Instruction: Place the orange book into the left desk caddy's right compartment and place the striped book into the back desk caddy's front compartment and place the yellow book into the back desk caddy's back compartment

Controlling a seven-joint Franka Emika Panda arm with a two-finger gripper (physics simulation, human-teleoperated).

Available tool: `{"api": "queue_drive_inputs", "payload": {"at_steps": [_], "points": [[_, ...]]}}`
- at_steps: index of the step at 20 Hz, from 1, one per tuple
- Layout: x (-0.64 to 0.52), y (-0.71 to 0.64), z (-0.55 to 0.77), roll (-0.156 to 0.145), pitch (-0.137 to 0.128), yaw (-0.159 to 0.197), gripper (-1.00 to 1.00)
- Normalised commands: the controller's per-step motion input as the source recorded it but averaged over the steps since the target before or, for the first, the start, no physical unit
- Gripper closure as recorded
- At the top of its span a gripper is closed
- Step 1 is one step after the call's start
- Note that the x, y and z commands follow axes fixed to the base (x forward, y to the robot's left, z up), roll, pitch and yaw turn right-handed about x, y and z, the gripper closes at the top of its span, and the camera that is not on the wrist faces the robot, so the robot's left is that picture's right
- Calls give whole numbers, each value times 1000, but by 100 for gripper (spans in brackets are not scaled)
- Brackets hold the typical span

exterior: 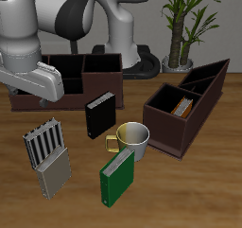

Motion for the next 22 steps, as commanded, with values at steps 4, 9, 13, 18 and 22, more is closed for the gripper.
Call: {"api": "queue_drive_inputs", "payload": {"at_steps": [4, 9, 13, 18, 22], "points": [[-5, -68, -307, 54, -18, -15, -100], [-36, -148, -359, 44, -35, -19, -100], [-46, -141, -410, 38, -72, -58, -100], [-55, -88, -316, -30, -35, -12, -100], [18, 11, -220, -8, 5, -8, -100]]}}
